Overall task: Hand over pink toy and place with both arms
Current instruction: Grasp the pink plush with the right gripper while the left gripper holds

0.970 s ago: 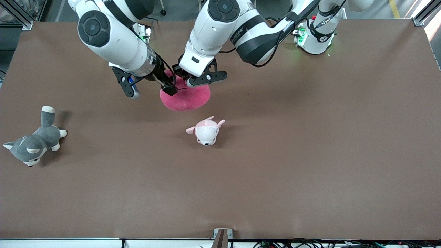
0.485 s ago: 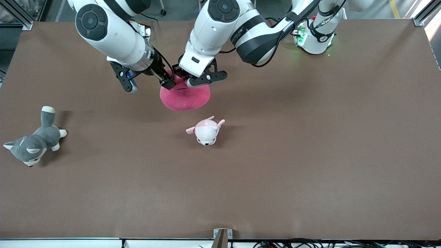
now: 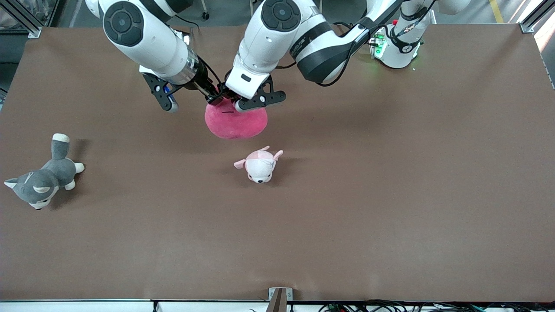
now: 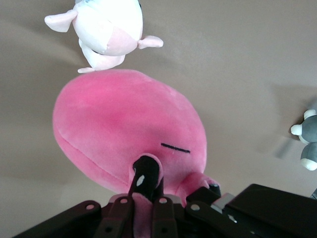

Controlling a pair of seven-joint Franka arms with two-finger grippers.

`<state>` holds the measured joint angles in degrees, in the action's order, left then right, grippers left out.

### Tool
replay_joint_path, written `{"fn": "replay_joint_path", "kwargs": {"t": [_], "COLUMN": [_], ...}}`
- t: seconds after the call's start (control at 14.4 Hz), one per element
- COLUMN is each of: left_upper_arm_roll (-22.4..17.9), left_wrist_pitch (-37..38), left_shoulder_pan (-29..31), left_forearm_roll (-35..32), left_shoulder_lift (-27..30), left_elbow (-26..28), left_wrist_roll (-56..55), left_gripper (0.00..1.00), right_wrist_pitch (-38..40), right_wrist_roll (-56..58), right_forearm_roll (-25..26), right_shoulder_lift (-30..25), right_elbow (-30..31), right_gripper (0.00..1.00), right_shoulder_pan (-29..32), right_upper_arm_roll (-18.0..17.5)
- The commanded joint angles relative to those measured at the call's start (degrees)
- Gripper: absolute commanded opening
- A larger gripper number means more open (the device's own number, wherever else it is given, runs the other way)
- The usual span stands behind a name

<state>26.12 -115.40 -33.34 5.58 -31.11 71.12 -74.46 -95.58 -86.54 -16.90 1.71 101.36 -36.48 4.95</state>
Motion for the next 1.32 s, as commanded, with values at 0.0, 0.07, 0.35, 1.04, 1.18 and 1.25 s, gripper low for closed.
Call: {"fn": "replay_joint_path", "kwargs": {"t": [0.0, 0.07, 0.35, 1.04, 1.18, 1.25], "left_upper_arm_roll": [-0.46, -0.46, -0.45, -0.10, -0.10, -0.28], "left_wrist_pitch": [-0.27, -0.27, -0.27, 5.16, 10.52, 13.07], "left_shoulder_pan": [-0.68, -0.59, -0.59, 0.02, 0.55, 0.81], "left_forearm_roll": [-0.13, -0.13, -0.13, -4.44, -4.44, -4.52], "left_shoulder_lift": [-0.36, -0.36, -0.36, 3.41, 5.95, 7.36], "left_elbow": [-1.34, -1.25, -1.25, -0.29, -0.20, -0.02], "left_wrist_roll": [-0.86, -0.86, -0.86, -0.68, -0.24, 0.19], "left_gripper": [0.01, 0.01, 0.01, 1.00, 1.00, 1.00], "right_wrist_pitch": [-1.45, -1.54, -2.16, -1.63, -1.45, -1.89], "right_wrist_roll": [-0.64, -0.64, -0.64, 7.14, 13.04, 16.98], "right_forearm_roll": [-0.67, -0.67, -0.67, -0.06, 0.12, 0.12], "right_shoulder_lift": [-1.89, -1.80, -1.62, -1.62, -1.62, -1.62], "right_elbow": [2.44, 2.44, 2.36, 2.44, 3.66, 5.33], "right_gripper": [0.15, 0.04, 0.00, 0.00, 0.00, 0.00], "right_shoulder_pan": [-0.79, -0.79, -0.79, 3.15, 7.28, 9.04], "right_upper_arm_roll": [0.50, 0.50, 0.50, 1.12, 1.12, 1.20]}}
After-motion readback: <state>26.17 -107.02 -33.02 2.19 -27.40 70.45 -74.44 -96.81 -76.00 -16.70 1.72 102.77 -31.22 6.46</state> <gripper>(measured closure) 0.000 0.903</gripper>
